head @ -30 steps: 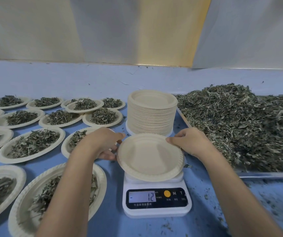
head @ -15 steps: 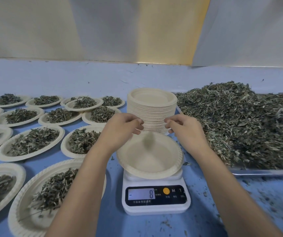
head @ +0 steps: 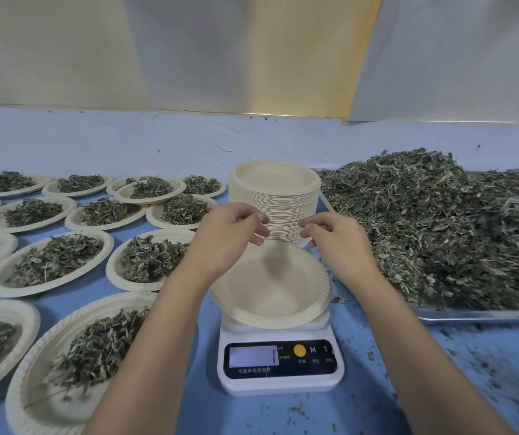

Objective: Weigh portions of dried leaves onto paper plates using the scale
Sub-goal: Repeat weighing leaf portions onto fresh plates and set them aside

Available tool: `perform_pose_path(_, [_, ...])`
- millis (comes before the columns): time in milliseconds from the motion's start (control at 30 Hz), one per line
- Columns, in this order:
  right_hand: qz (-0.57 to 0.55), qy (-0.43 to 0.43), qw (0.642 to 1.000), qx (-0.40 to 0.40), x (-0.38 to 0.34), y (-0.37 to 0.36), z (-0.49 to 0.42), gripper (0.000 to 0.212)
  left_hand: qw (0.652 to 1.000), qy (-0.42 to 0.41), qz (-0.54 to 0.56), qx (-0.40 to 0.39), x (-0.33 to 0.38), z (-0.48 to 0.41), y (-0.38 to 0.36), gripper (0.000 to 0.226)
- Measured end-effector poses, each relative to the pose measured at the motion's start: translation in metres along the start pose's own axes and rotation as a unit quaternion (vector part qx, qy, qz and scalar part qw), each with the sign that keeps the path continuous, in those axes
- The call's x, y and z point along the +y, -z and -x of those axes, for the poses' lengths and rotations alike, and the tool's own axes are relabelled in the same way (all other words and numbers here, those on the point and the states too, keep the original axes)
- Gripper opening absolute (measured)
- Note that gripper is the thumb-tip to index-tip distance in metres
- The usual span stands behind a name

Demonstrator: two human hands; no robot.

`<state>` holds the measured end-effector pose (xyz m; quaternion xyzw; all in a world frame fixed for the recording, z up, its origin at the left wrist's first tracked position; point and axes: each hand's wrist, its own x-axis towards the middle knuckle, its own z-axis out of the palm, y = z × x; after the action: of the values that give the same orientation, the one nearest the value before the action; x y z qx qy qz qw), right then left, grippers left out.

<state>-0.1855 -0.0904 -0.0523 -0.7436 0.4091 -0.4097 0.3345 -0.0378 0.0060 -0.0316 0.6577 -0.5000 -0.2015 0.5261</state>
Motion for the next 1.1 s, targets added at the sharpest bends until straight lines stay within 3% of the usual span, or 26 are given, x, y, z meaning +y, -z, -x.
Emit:
perform_pose_path(200, [0.058, -0.003, 0.992, 0.114, 0.015, 0.021, -0.005, 0.025, 0.999, -0.029, 0.021, -0.029, 0.017, 0.003, -0.019, 0.019])
perform_pose_path(300, [0.154, -0.001, 0.977, 0.150, 0.034, 0.043, -0.012, 0.032, 0.997, -0.049, 0.046, -0.039, 0.027, 0.002, -0.029, 0.020])
perform_pose_path(367, [0.258, -0.032, 0.959, 0.110, 0.052, 0.060, -0.019, 0.040, 0.995, -0.056, 0.074, -0.036, 0.035, 0.000, -0.035, 0.022])
perform_pose_path(433, [0.331, -0.119, 0.936, 0.028, 0.067, 0.071, -0.023, 0.052, 0.993, -0.057, 0.100, -0.030, 0.042, -0.002, -0.041, 0.023])
perform_pose_path(533, [0.353, -0.261, 0.892, -0.106, 0.086, 0.074, -0.025, 0.067, 0.989, -0.050, 0.132, -0.032, 0.051, -0.004, -0.055, 0.023])
perform_pose_path(600, [0.358, -0.283, 0.875, -0.163, 0.095, 0.068, -0.028, 0.073, 0.988, -0.048, 0.144, -0.034, 0.056, -0.006, -0.064, 0.025])
perform_pose_path(967, [0.401, -0.108, 0.902, -0.122, 0.121, 0.055, -0.065, 0.062, 0.987, -0.043, 0.151, -0.031, 0.060, -0.016, -0.085, 0.024])
perform_pose_path(1100, [0.479, -0.044, 0.865, -0.140, 0.120, 0.053, -0.071, 0.047, 0.988, -0.039, 0.152, -0.015, 0.055, -0.020, -0.079, 0.022])
